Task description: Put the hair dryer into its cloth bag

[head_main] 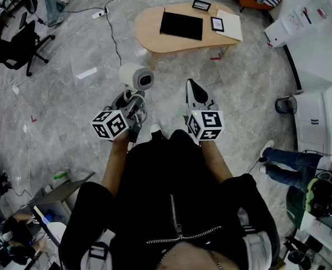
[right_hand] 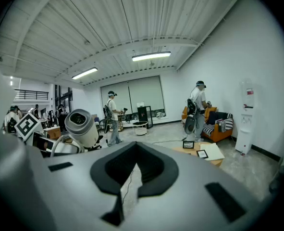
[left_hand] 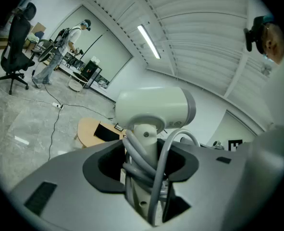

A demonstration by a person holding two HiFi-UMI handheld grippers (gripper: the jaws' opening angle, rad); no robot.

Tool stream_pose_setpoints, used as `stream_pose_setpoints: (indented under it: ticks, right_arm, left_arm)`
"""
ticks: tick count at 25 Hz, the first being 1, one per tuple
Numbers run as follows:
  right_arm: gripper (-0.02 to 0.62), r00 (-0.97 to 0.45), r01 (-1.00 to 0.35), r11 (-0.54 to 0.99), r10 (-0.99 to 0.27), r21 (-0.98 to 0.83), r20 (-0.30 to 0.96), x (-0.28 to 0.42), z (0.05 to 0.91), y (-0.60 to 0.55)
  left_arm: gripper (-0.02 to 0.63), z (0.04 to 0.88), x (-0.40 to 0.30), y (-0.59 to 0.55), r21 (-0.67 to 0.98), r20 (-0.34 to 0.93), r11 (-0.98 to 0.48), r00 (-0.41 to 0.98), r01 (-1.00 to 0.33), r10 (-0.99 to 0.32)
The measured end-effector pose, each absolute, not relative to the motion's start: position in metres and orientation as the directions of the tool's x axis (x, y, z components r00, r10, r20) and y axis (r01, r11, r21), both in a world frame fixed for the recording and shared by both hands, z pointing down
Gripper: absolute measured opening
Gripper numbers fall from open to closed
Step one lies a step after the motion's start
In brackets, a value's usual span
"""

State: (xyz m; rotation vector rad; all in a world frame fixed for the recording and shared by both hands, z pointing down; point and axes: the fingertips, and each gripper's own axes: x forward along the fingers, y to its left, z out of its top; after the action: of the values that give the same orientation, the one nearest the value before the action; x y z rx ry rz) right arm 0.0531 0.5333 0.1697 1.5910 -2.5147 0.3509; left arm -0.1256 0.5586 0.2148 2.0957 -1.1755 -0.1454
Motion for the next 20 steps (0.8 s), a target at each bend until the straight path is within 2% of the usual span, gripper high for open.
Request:
stream_pose_setpoints:
  ticks: [20]
  right_arm:
    - [0.009, -0.426, -0.905, 0.408, -0.865, -0.124, 0.266, 0.086, 0.171, 0.603]
  left_arm:
    - [0.212, 0.212, -0.097, 0.623, 0.657, 0.236, -0.299, 0.566, -0.692, -0.79]
